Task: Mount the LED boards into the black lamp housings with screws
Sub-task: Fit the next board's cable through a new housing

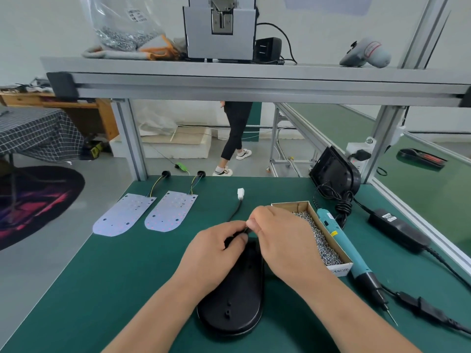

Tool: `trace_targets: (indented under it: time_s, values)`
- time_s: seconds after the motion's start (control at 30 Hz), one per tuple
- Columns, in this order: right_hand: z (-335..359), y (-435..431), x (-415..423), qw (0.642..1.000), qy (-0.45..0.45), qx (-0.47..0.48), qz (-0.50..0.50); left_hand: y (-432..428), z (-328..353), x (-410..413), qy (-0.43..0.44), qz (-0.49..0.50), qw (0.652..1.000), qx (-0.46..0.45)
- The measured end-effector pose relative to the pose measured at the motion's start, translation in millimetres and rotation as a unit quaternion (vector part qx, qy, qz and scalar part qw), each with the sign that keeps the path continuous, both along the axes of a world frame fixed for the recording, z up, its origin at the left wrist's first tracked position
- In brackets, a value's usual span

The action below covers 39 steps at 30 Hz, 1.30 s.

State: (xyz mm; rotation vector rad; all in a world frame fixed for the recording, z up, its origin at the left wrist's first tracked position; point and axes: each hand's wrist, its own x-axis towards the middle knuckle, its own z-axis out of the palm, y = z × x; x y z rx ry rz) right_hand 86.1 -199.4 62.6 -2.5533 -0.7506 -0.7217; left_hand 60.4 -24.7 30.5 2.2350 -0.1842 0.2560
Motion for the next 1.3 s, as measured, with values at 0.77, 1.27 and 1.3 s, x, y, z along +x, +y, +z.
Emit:
trace_targets:
  time_s: [0.77, 1.27, 1.3]
  values:
    - [4.7, 5.6, -5.7, 0.998, -0.003, 0.024, 0.055, 9.7, -3.1, 0.2, -0.041, -0.076, 0.995, -0.042]
    - [-8.6, 2.4, 2.4, 0.998, -0.029, 0.051, 0.025, 6.1, -5.0, 3.7, -0.015, -0.086, 0.996, -0.02]
    - [-8.6, 2.6, 2.7, 0.998, -0.028, 0.052, 0.024, 6.3, -4.4, 4.4, -0.014, -0.092, 0.995, -0.022]
